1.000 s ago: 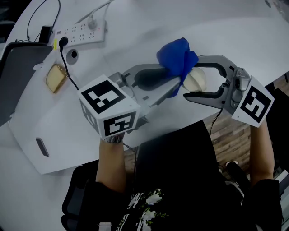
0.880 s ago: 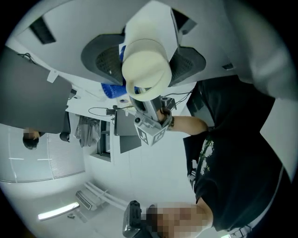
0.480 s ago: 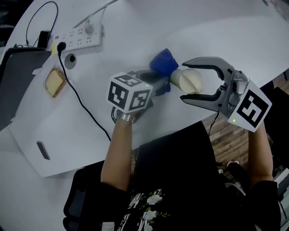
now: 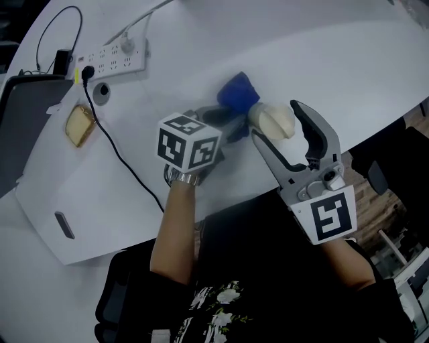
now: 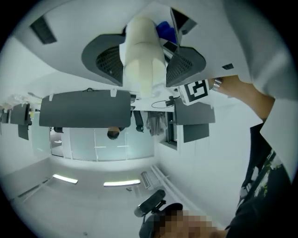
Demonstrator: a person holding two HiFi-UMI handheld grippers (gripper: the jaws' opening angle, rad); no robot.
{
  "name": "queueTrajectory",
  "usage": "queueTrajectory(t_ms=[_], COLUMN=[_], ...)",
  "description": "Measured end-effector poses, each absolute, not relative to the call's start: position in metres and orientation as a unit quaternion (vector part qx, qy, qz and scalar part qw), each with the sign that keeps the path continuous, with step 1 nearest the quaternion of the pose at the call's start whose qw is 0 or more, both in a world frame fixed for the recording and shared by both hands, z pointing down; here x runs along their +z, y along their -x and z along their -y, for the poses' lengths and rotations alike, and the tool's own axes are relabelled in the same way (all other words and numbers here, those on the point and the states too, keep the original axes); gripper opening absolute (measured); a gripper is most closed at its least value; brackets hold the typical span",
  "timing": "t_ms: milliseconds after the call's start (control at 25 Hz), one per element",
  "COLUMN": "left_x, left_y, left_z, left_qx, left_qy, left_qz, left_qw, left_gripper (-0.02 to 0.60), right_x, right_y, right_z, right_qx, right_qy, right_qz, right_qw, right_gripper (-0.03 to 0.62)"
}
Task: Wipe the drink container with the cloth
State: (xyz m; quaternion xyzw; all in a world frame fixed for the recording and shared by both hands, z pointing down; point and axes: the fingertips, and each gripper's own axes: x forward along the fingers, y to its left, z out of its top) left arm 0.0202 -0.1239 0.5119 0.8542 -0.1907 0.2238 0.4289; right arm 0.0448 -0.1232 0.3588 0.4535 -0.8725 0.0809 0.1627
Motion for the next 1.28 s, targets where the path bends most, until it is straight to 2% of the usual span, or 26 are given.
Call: queueTrajectory(t_ms=[240, 360, 440, 560, 720, 960, 1160, 1280], left_x=[0.487, 0.437, 0.402, 0.377, 0.406, 0.509, 0.523, 0.523], left_y=[-0.008, 0.004, 0.006, -0.004, -0.011, -0.016, -0.015, -0.016], left_z=[0.119, 0.126, 0.130, 0.131, 0.130, 0.120, 0.117, 0.117], left_qx=[0.188, 0.110, 0.059, 0.045, 0.100, 0.230, 0.239, 0.235], left_qy=[-0.859, -0.873, -0.882, -0.898, -0.895, -0.853, -0.848, -0.849], left_qz=[0.195, 0.183, 0.166, 0.146, 0.153, 0.172, 0.180, 0.184], left_qw=[0.436, 0.438, 0.437, 0.414, 0.406, 0.437, 0.438, 0.436], left_gripper=[0.066, 0.066, 0.066, 0.066, 0.066, 0.066, 0.066, 0.066], right_x=[0.367, 0.368, 0.365, 0.362, 0.363, 0.366, 0.369, 0.344], right_y=[-0.044, -0.043, -0.034, -0.021, -0.019, -0.022, -0.021, -0.023], right_z=[0.123, 0.116, 0.107, 0.103, 0.104, 0.106, 0.107, 0.109], right_qx=[0.118, 0.110, 0.053, 0.006, 0.015, 0.027, 0.015, 0.027], right_qy=[-0.369, -0.218, -0.094, -0.007, -0.006, -0.027, -0.067, -0.190], right_qz=[0.907, 0.948, 0.967, 0.971, 0.971, 0.976, 0.974, 0.971], right_qw=[0.167, 0.205, 0.230, 0.239, 0.238, 0.214, 0.218, 0.145], right_gripper=[0.276, 0.276, 0.276, 0.276, 0.276, 0.276, 0.278, 0.278])
